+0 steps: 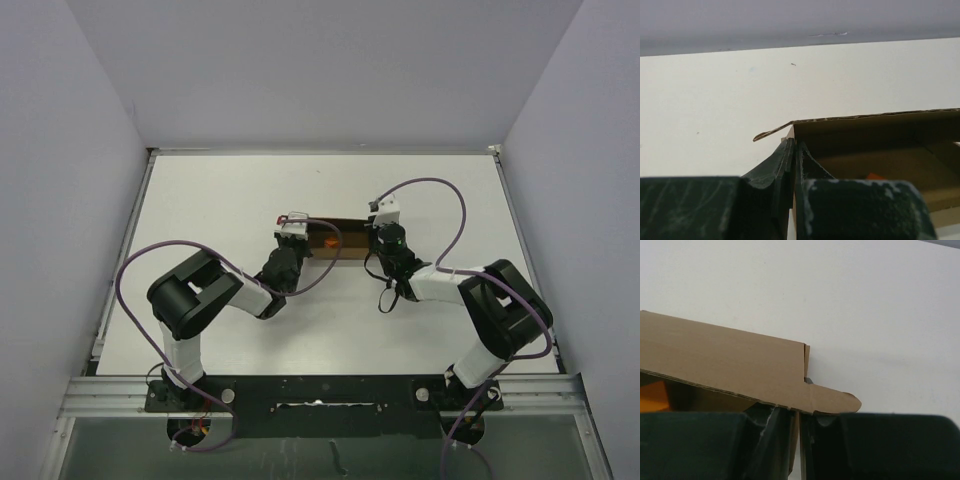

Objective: Fold the paper box

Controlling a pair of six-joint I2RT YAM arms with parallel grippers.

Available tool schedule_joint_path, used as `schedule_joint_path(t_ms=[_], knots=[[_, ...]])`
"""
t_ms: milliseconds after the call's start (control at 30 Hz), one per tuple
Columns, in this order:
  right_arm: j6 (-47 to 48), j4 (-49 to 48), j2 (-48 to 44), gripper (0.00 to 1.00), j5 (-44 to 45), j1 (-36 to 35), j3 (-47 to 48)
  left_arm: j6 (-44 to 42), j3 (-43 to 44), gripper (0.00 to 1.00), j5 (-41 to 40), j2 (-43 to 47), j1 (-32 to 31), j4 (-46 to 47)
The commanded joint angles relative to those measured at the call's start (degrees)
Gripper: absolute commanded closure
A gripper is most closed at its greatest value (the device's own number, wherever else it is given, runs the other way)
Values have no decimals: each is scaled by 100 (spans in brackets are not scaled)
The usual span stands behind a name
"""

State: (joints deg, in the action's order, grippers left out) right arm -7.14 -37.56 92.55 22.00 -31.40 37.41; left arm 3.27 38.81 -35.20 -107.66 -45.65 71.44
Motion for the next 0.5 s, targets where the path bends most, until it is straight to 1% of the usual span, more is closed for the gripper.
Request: schedule_joint_path(t_ms=[0,167,267,400,467], knots=[[-387,-6,-27,90,-680,-257,-82,109,-69,100,723,218,-225,149],[-211,122,-214,88,-833,-225,-165,87,-107,100,775,249,-225,164],[-17,258,-380,80,-1020,-221,-190,56,-141,100,822,288,-232,161],[196,474,-643,74,-1312,-184,-260,17,-200,100,878,369,-232,129],[328,648,-783,69,-1508,-173,-262,10,-238,100,900,392,-239,126]])
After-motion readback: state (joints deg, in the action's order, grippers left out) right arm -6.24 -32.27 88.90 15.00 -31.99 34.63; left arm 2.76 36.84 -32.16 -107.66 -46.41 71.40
